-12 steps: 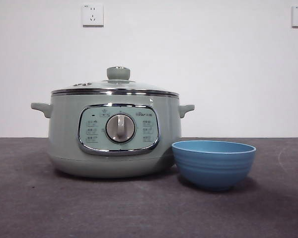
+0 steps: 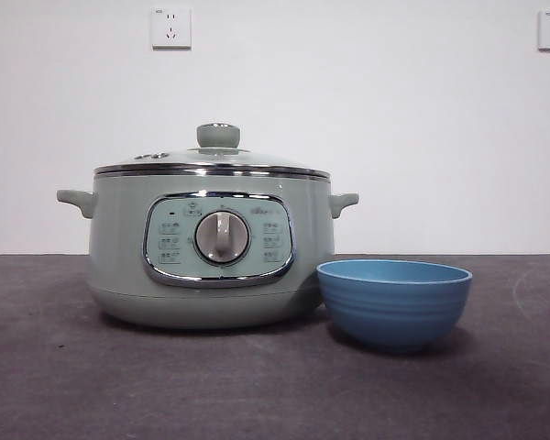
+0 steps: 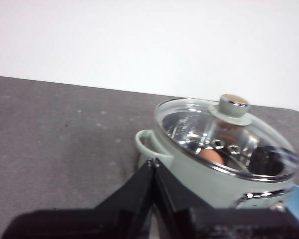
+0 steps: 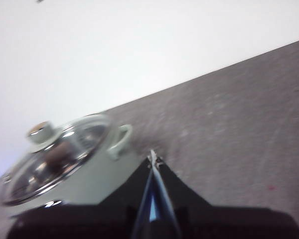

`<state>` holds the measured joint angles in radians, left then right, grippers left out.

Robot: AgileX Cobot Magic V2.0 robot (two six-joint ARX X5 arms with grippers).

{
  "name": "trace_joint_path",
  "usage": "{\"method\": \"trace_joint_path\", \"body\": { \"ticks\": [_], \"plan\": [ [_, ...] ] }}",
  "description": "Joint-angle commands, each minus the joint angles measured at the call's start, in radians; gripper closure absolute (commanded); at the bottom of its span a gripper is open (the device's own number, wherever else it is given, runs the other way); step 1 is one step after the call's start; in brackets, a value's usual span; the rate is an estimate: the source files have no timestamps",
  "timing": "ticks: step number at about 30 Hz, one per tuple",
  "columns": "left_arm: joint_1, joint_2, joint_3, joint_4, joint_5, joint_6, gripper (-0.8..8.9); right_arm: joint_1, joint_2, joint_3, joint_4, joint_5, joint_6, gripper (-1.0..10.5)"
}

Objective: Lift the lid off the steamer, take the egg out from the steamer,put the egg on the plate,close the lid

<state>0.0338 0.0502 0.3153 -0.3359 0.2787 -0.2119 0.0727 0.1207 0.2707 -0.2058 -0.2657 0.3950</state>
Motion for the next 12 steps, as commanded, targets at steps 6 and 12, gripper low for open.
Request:
{"method": "trace_joint_path", "body": {
  "ticks": [6, 12],
  "plan": [
    [0.000, 0.125, 0.220, -0.142, 0.106, 0.003, 8.21, 0.001, 0.230, 0.304, -0.237, -0.157, -0.188, 9.6],
    [0.000, 0.251, 0.389, -0.244, 0.188, 0.021, 8.21, 0.003, 0.413, 0.554, -0.476, -0.212, -0.368, 9.6]
  ]
}}
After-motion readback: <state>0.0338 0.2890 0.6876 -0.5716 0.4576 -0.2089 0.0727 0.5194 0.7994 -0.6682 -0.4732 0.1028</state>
